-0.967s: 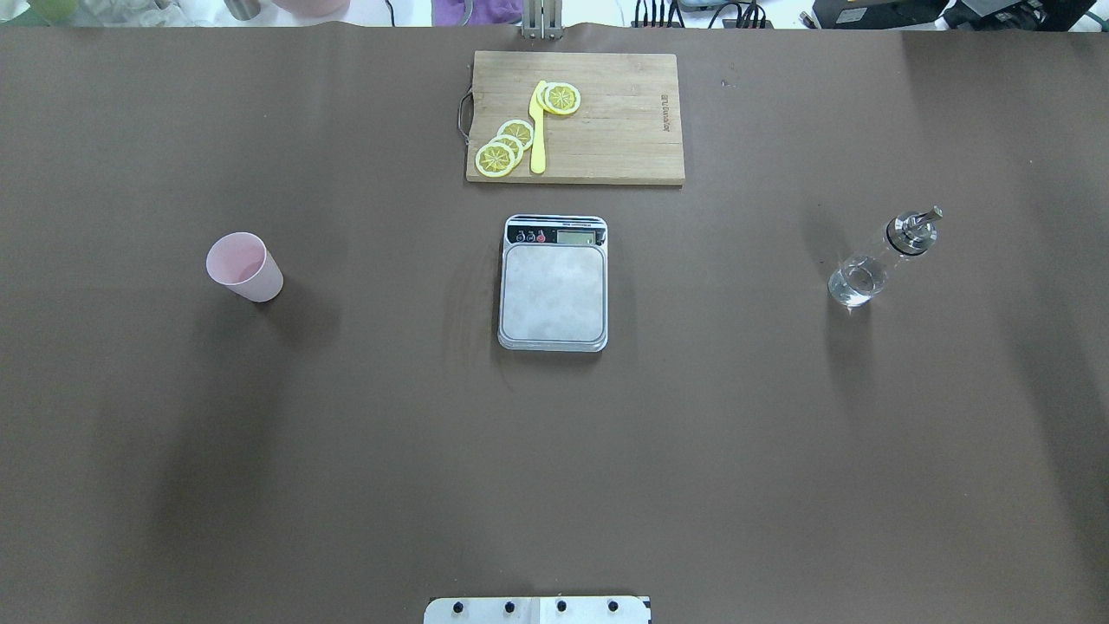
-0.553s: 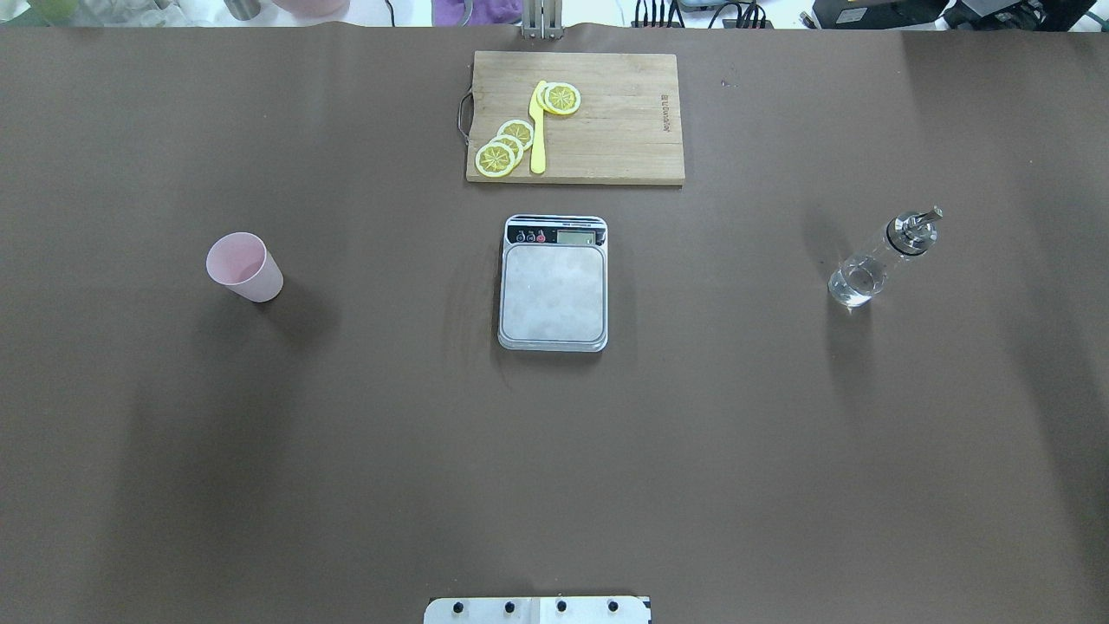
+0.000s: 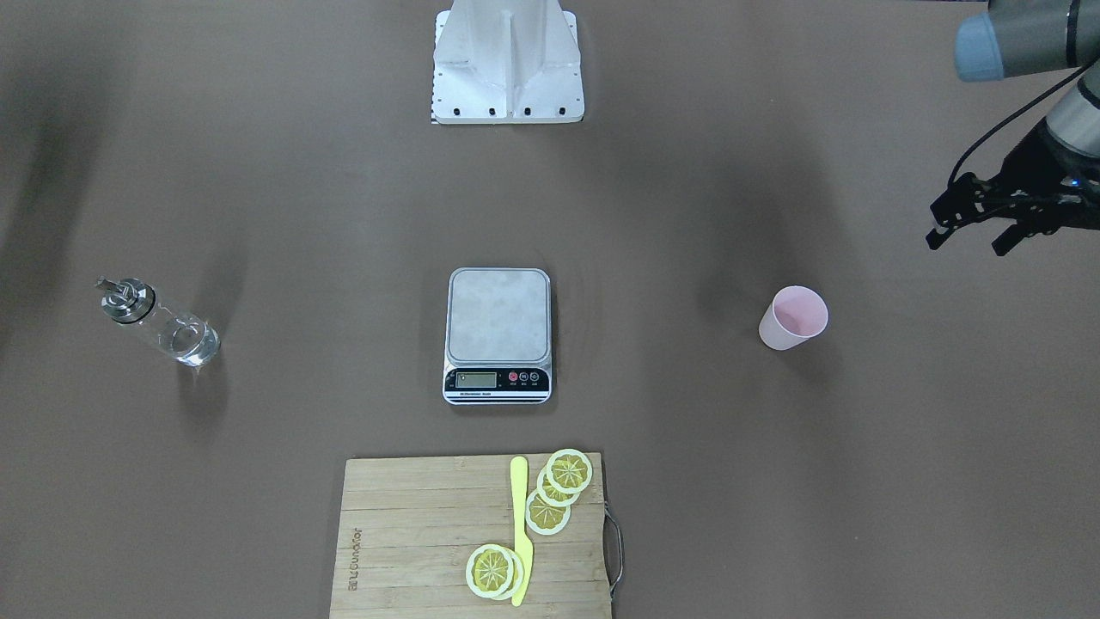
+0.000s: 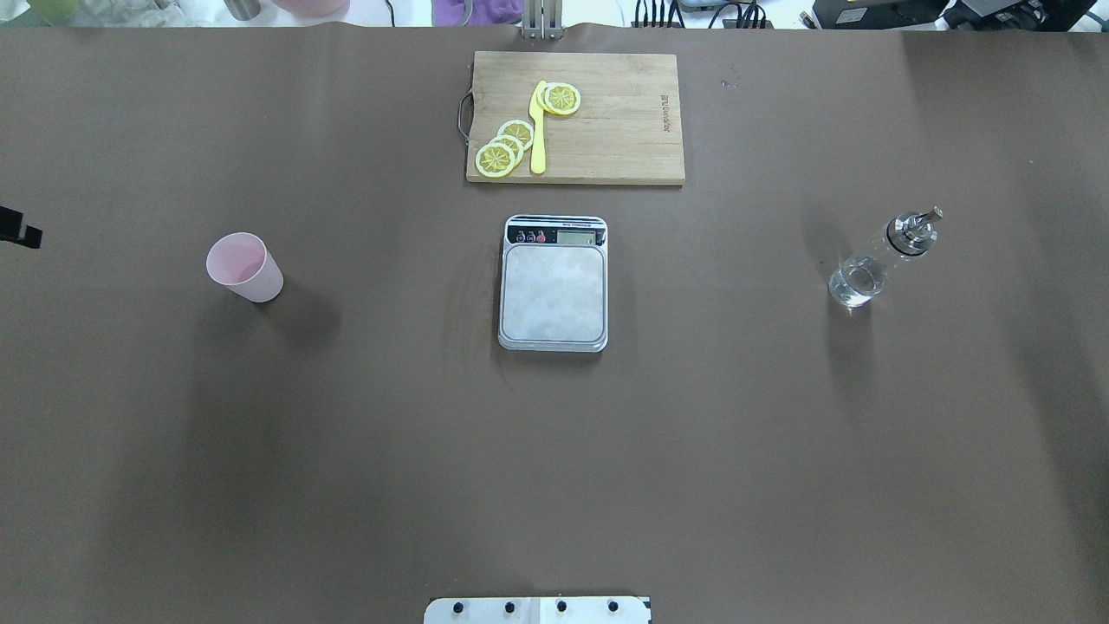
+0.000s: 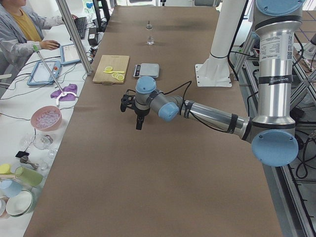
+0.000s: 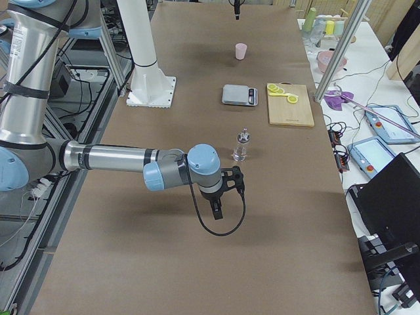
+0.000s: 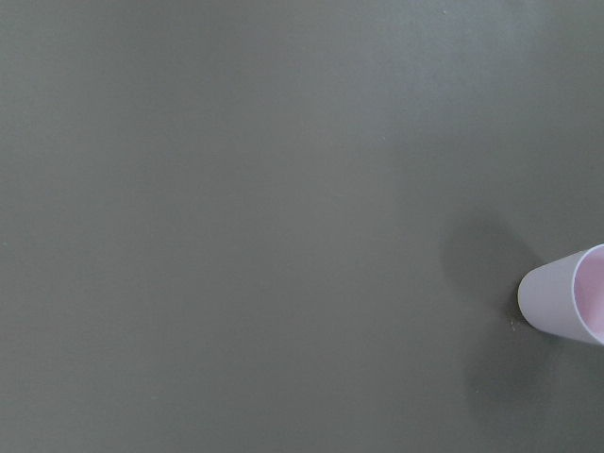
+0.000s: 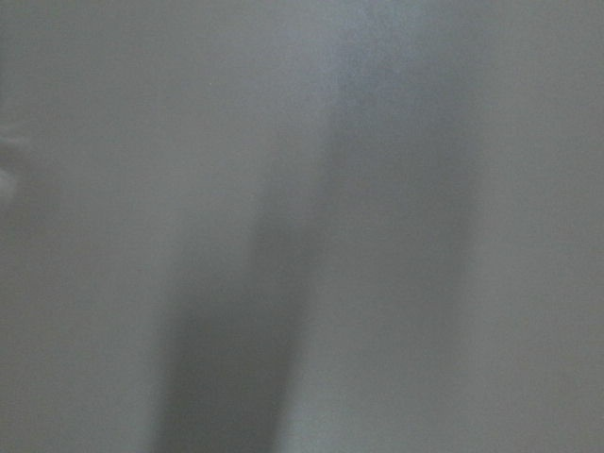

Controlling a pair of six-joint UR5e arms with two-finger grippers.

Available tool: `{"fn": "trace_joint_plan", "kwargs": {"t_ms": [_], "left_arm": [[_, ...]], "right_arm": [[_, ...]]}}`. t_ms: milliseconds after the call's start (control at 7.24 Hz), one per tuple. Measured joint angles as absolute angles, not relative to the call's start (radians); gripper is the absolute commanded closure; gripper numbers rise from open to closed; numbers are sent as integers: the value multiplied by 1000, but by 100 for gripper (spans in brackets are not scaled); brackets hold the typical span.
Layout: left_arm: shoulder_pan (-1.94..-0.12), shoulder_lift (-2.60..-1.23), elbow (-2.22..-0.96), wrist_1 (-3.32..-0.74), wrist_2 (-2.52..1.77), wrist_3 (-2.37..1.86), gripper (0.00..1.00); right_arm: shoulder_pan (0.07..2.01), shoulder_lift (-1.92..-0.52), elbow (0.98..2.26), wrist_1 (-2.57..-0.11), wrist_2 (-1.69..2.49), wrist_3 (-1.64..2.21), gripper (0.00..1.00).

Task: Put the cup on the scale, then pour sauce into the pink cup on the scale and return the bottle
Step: 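Reach the left gripper to the pink cup and grasp it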

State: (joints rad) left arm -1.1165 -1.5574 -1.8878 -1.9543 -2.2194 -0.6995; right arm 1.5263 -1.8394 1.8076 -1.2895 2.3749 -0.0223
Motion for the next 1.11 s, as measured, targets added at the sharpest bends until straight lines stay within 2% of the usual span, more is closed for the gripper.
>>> {"fn": "trace_joint_plan", "kwargs": {"t_ms": [276, 691, 1105], "left_arm": [[-1009, -1648, -1855, -1932, -2168, -782, 7], [-904, -1701, -1818, -1925, -2094, -825, 27], [-898, -1741, -1768, -1925, -2129, -836, 29]], "right_arm": [[1526, -1839, 1807, -1289, 2374, -23, 0], [1525, -1837, 1805, -1289, 2371, -23, 0], [1525, -1836, 1803, -1287, 2371, -23, 0]]}}
